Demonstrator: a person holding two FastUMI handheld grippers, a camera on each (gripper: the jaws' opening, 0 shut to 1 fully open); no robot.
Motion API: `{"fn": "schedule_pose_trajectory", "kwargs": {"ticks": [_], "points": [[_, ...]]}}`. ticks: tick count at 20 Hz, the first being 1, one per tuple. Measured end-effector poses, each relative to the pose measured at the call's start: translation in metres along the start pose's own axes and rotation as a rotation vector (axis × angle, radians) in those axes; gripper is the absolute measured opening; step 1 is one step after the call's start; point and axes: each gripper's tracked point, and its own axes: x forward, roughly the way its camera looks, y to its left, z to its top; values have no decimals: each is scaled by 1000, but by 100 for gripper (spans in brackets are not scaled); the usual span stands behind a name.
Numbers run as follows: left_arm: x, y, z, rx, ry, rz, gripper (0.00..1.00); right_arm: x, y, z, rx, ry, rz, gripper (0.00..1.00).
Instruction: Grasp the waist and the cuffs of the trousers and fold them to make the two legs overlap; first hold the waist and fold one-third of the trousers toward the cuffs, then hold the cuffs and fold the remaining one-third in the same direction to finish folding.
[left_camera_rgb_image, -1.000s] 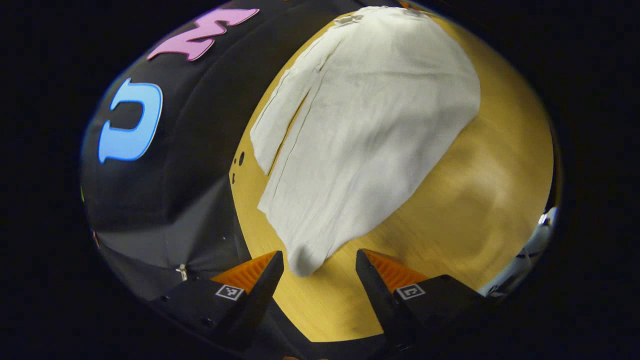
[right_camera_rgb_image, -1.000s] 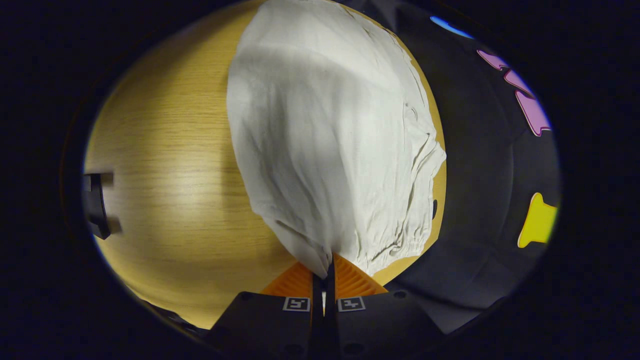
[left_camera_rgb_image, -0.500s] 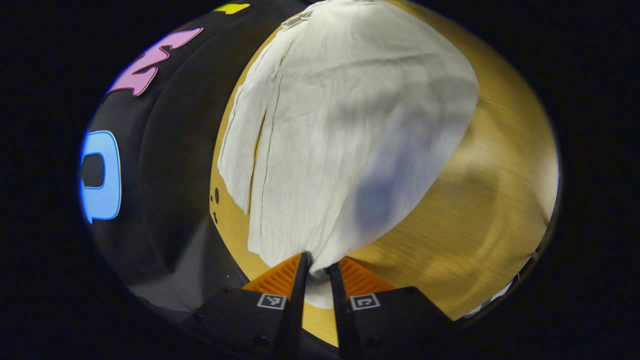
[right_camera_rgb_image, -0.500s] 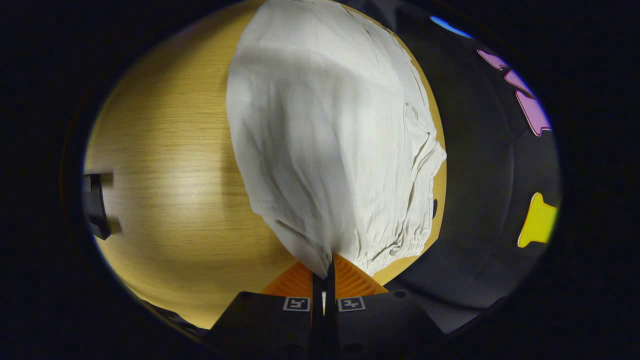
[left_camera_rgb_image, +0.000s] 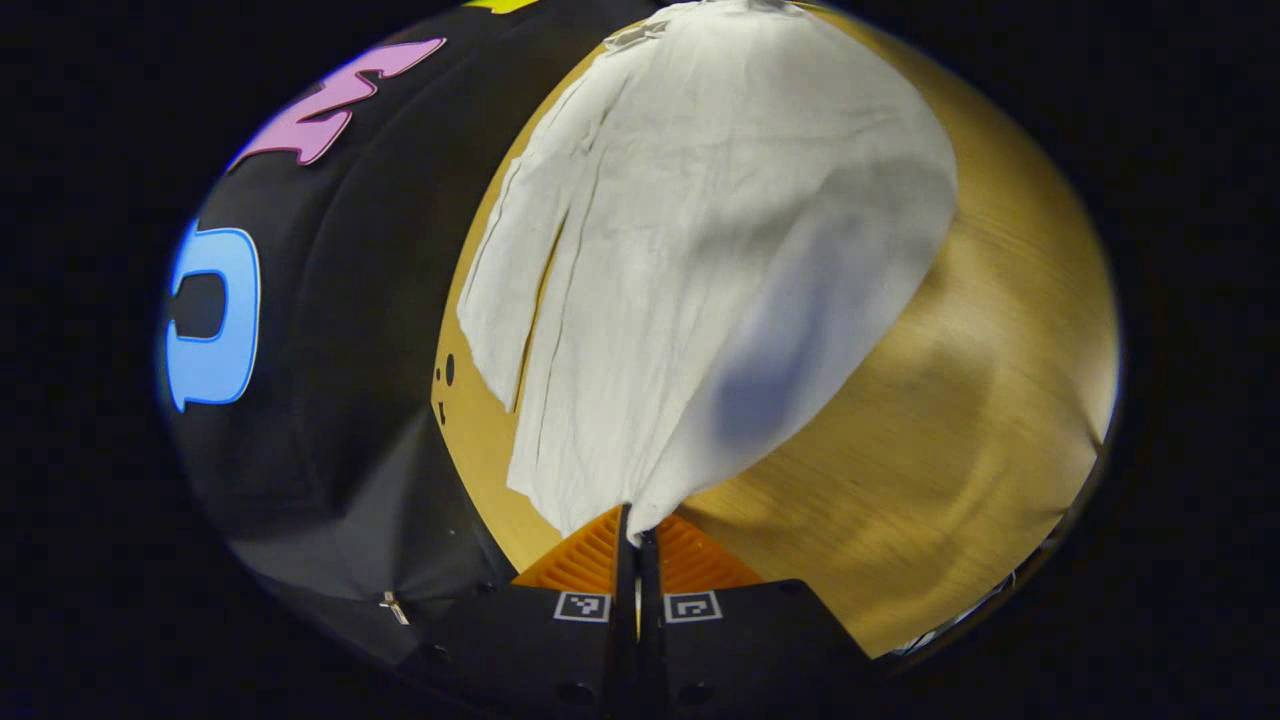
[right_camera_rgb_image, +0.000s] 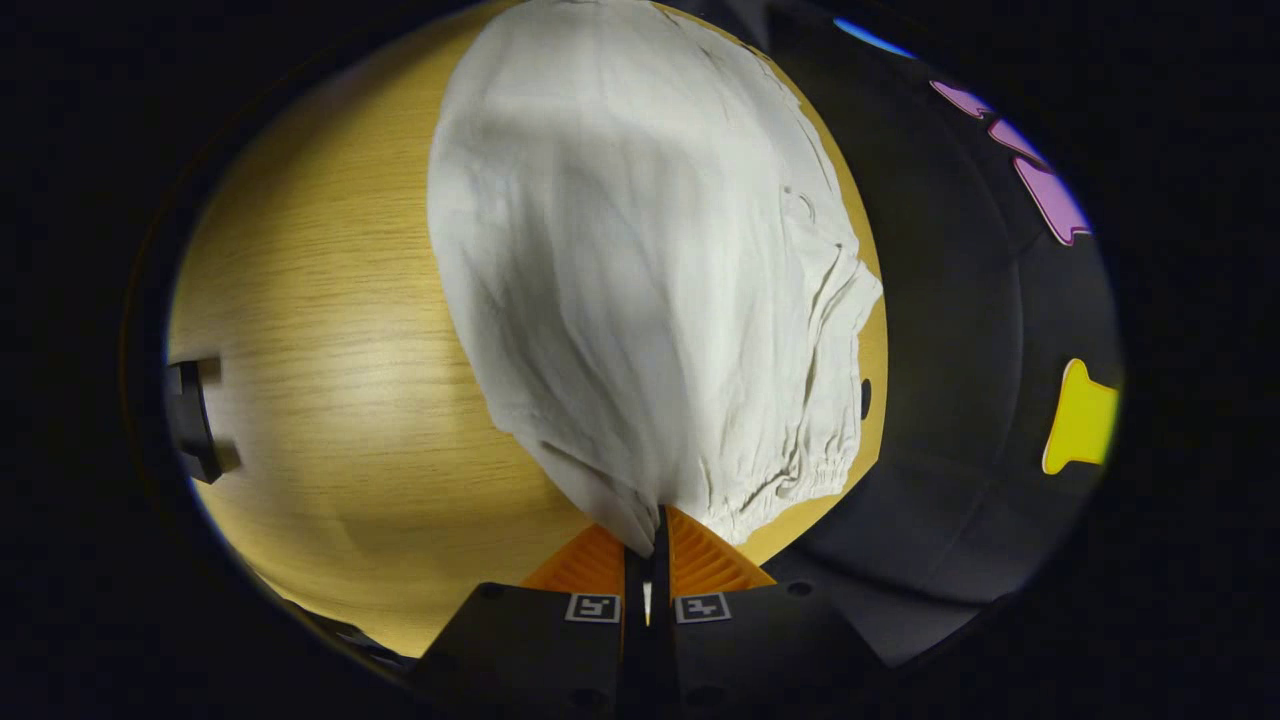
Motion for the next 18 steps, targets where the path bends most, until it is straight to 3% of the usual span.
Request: {"fn": "schedule_pose_trajectory", "kwargs": {"ticks": [5,12,18], "points": [[-12,36,20,-42,-47,27,6,-21,-35,-9,40,-21,-61,5],[-8,133,57,-84,-108,120,5,-31,-121,0,95,-46,-138,5],[38,208,98,-238,-151,155,5,1,-189,7,443,-76,-135,5]]}}
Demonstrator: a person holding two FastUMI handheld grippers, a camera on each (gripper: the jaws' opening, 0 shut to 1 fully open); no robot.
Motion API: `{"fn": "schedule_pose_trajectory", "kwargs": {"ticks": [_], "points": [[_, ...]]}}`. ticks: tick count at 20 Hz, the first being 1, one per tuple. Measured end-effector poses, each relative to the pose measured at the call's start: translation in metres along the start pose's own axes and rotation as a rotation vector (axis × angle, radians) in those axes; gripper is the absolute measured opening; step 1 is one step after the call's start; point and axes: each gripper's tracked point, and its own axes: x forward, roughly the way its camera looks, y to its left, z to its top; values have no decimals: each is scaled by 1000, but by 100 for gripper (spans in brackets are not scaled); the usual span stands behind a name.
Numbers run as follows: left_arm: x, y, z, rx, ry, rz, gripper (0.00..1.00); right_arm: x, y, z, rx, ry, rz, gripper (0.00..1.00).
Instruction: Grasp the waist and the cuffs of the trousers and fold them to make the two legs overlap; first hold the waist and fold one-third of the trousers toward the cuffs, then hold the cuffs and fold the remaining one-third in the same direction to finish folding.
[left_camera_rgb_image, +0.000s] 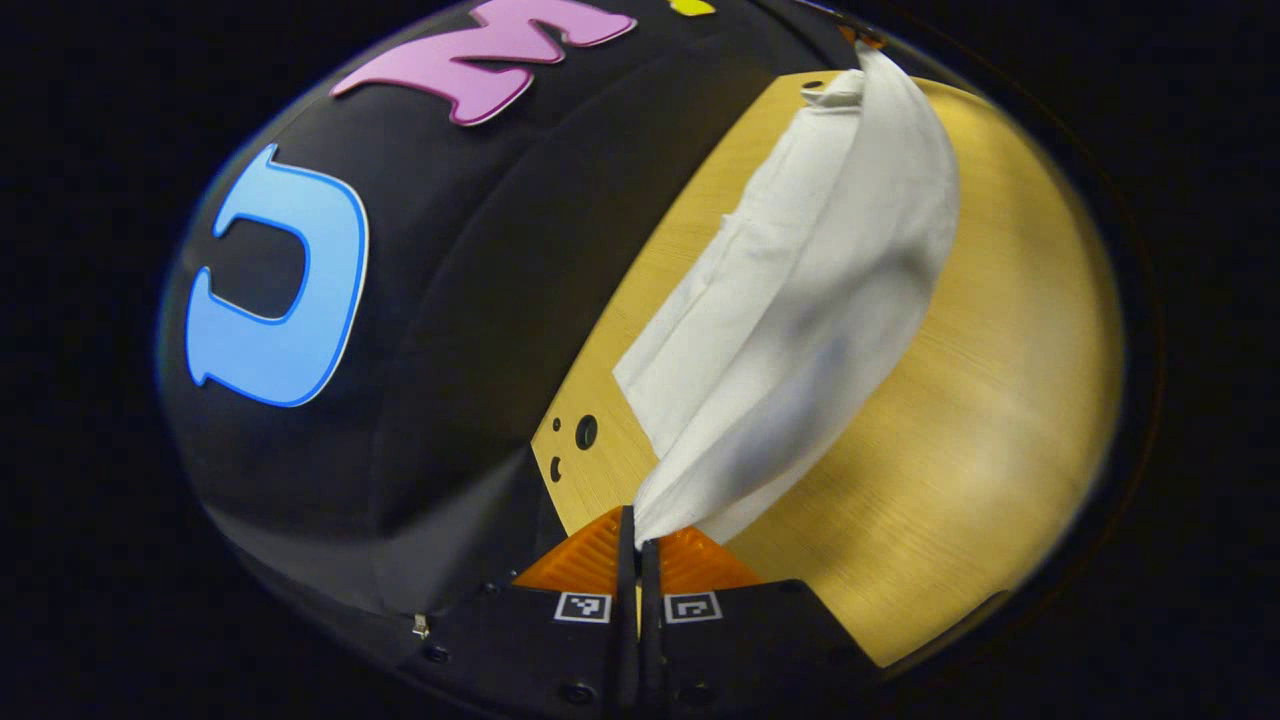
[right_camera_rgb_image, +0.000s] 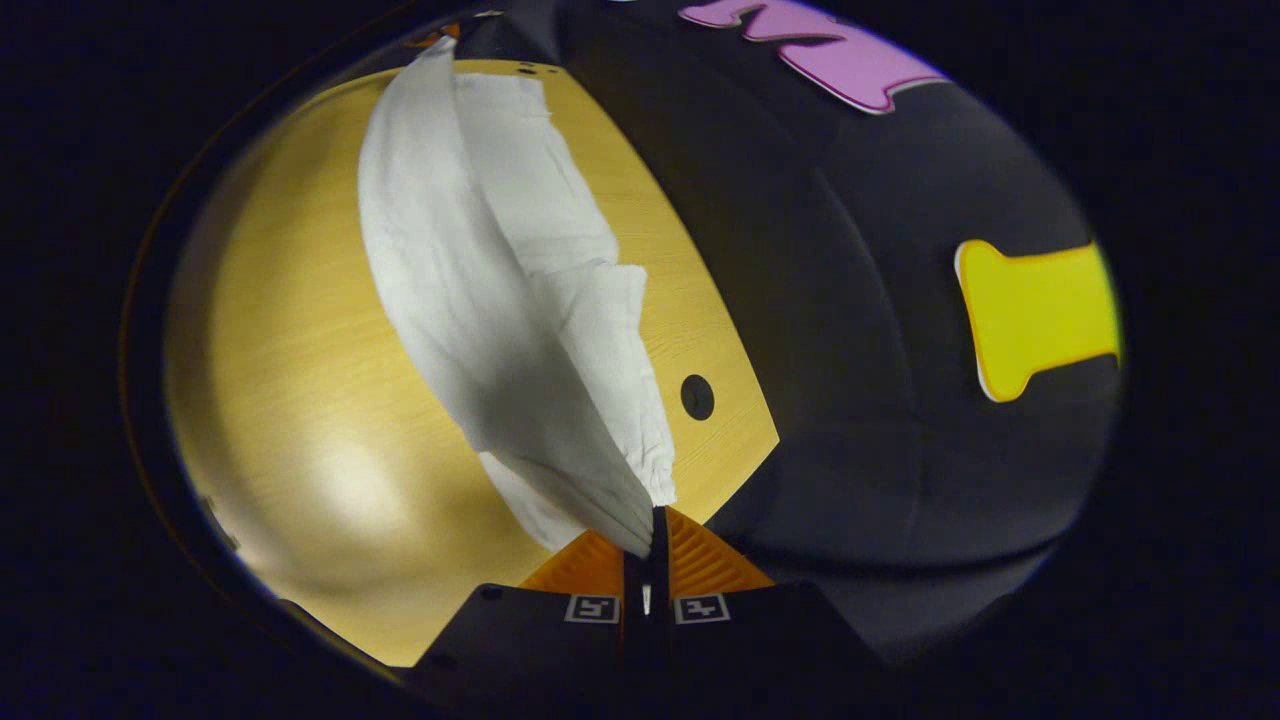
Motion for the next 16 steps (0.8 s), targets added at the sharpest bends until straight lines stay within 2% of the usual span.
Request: {"fn": "schedule_pose_trajectory", "kwargs": {"ticks": [3,7,10,13,14,15,16], "points": [[41,20,21,-44,3,10,5,33,-14,11,137,10,-7,5],[95,23,34,-69,27,-5,5,83,-17,19,292,47,7,5],[120,28,39,-79,42,60,6,118,-10,12,433,107,20,5],[130,17,45,-111,44,67,7,132,-14,12,538,138,6,8],[129,18,50,-149,22,91,10,132,-15,12,571,139,8,15],[126,17,55,-209,-1,114,18,128,-19,12,595,147,-4,19],[119,17,60,-270,-20,133,32,125,-23,4,606,168,-24,45]]}}
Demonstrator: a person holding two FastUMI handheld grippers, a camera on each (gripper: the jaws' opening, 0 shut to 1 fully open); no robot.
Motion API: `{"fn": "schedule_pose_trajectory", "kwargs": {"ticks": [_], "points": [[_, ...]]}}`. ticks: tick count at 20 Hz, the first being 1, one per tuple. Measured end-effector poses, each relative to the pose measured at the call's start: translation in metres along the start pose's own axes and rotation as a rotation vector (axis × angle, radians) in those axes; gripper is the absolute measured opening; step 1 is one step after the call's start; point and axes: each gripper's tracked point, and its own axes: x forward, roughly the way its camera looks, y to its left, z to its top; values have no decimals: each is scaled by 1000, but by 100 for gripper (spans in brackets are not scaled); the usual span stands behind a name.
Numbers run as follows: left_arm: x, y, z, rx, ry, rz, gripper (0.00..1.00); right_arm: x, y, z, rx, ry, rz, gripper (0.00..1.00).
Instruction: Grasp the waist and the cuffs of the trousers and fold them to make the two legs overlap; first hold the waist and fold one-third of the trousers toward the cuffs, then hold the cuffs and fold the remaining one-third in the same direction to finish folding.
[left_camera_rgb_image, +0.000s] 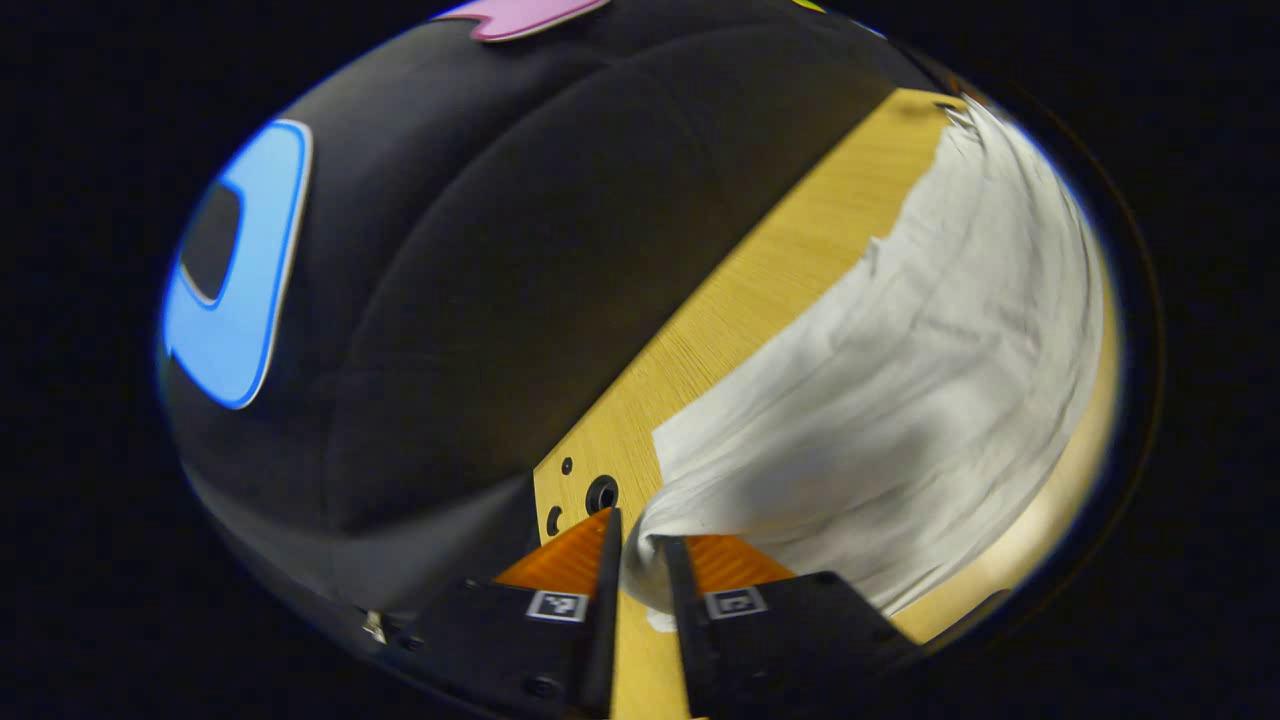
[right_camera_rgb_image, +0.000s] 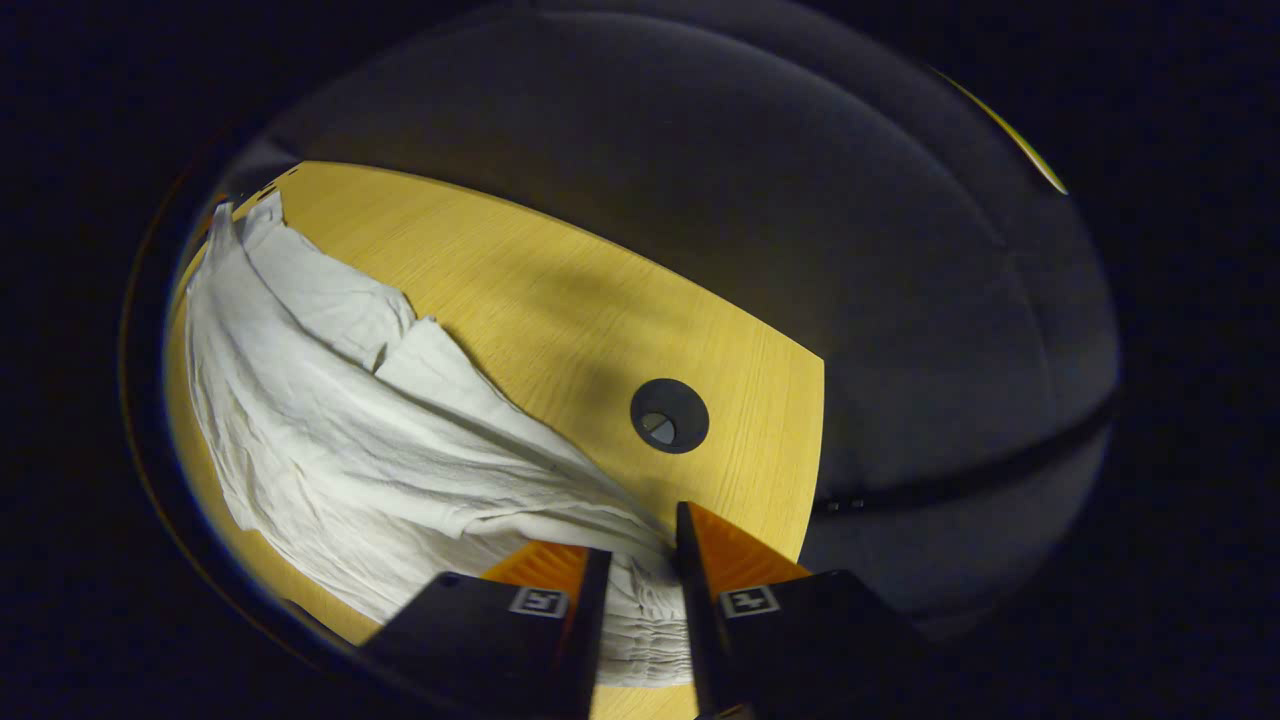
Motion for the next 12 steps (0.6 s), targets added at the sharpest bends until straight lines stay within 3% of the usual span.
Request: {"fn": "schedule_pose_trajectory", "kwargs": {"ticks": [1,2,3,6,12], "points": [[-6,2,4,-39,-14,23,46,-3,-4,-3,15,15,-1,71],[-13,5,5,-64,-24,27,72,-5,-8,-9,31,26,-4,96],[-18,8,6,-88,-34,33,99,-12,-10,-11,53,29,-3,99],[-40,18,9,-212,-73,59,96,-31,-30,-21,158,-3,-44,98],[-94,25,-10,-446,-52,96,96,-64,-36,-41,548,-120,-63,98]]}}
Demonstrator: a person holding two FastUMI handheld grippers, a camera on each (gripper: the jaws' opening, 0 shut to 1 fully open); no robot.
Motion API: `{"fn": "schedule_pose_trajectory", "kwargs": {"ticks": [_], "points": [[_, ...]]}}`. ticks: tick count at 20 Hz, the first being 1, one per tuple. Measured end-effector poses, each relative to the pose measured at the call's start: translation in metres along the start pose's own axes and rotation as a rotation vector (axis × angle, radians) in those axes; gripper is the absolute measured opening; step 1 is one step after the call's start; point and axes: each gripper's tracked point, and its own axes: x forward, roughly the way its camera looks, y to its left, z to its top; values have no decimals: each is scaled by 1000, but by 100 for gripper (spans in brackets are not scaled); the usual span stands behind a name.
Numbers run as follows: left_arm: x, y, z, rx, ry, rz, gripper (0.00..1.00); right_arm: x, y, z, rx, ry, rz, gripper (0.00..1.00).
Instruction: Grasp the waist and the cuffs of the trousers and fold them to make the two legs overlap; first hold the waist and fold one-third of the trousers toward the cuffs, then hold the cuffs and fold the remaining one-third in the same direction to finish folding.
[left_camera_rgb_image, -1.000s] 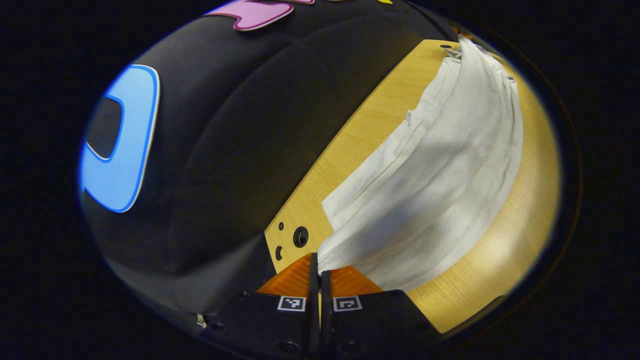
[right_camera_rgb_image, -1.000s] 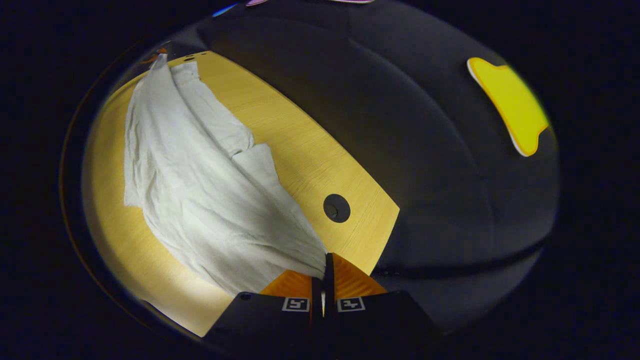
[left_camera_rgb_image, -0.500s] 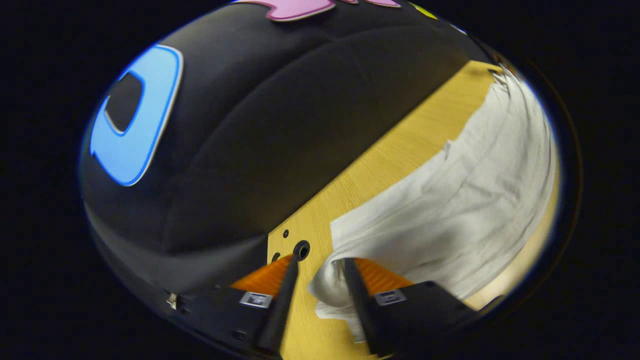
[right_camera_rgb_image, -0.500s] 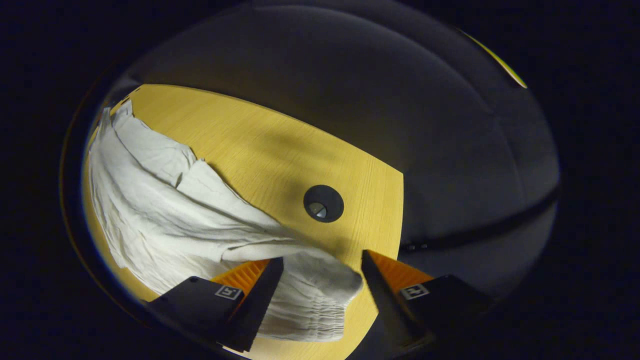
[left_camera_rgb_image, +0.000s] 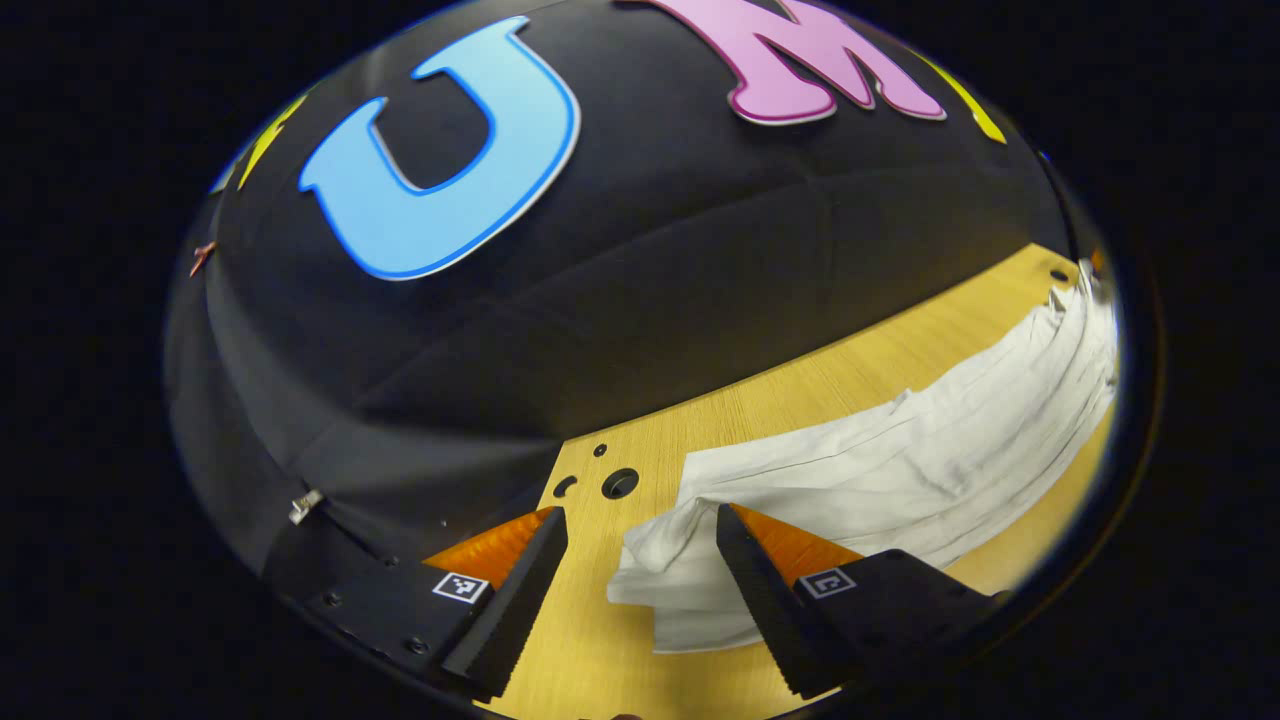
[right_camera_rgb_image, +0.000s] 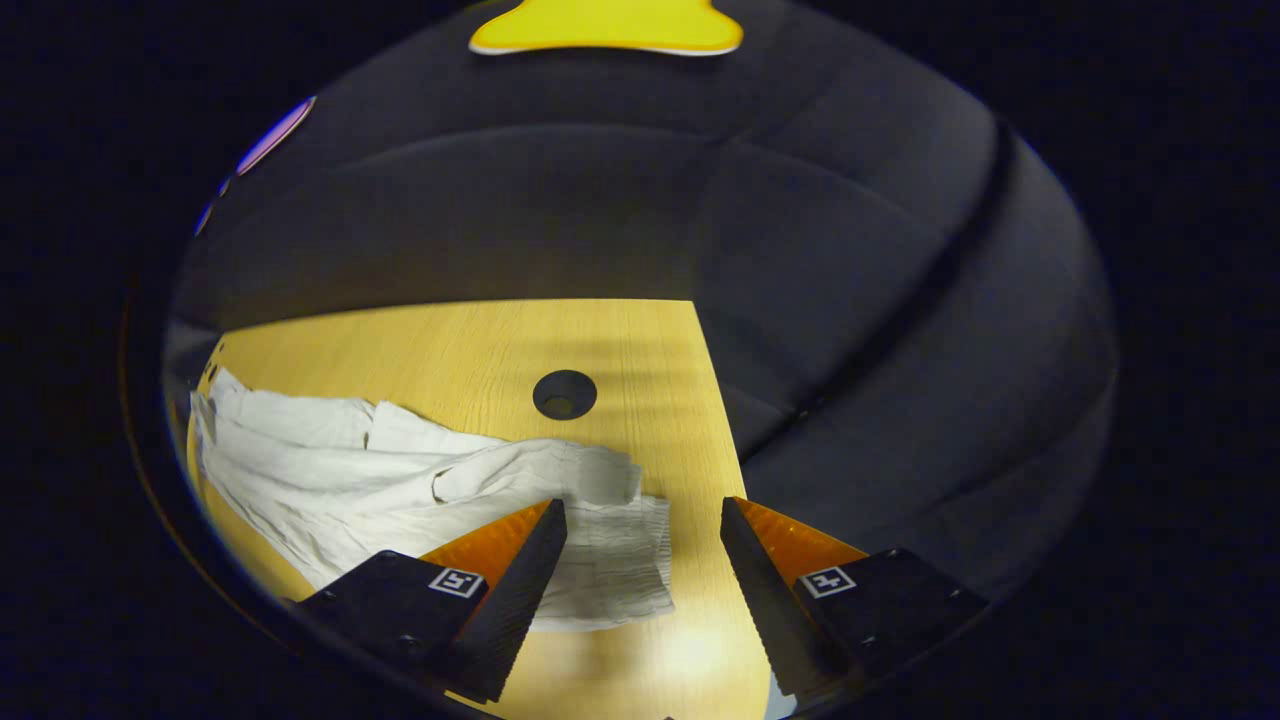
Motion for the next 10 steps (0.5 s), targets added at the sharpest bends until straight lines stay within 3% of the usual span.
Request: {"fn": "schedule_pose_trajectory", "kwargs": {"ticks": [2,5,10], "points": [[-20,10,-1,-71,-6,36,97,-3,2,-6,96,-32,11,98],[-48,16,-1,-160,-9,27,97,1,0,-13,216,-84,-13,98],[-82,27,-15,-263,20,35,97,10,-1,-43,311,-77,-71,99]]}}
